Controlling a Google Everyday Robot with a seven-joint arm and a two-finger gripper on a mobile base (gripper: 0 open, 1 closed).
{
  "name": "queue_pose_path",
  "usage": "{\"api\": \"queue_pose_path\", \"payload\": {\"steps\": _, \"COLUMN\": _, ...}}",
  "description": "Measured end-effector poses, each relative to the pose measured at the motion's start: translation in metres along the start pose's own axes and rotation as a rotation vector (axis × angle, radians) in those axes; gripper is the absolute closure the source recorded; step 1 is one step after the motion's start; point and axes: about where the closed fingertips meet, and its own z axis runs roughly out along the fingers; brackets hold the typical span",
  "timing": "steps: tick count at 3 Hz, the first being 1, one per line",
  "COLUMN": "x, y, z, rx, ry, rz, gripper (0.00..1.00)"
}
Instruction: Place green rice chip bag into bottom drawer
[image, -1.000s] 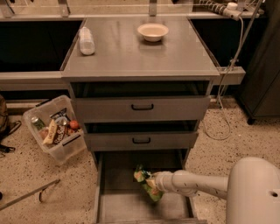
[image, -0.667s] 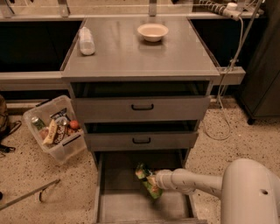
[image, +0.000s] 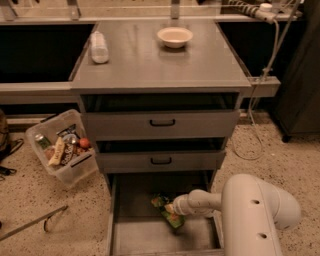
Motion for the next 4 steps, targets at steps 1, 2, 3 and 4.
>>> {"api": "queue_pose_path", "payload": {"steps": 1, "x": 0.0, "y": 0.0, "z": 0.0, "rx": 0.0, "ry": 0.0, "rz": 0.0, "gripper": 0.81}}
{"api": "queue_pose_path", "payload": {"steps": 2, "x": 0.0, "y": 0.0001, "z": 0.0, "rx": 0.0, "ry": 0.0, "rz": 0.0, "gripper": 0.58}}
{"api": "queue_pose_path", "payload": {"steps": 3, "x": 0.0, "y": 0.0001, "z": 0.0001, "rx": 0.0, "ry": 0.0, "rz": 0.0, "gripper": 0.35}}
{"api": "queue_pose_path", "payload": {"steps": 4, "x": 0.0, "y": 0.0001, "z": 0.0001, "rx": 0.0, "ry": 0.0, "rz": 0.0, "gripper": 0.11}}
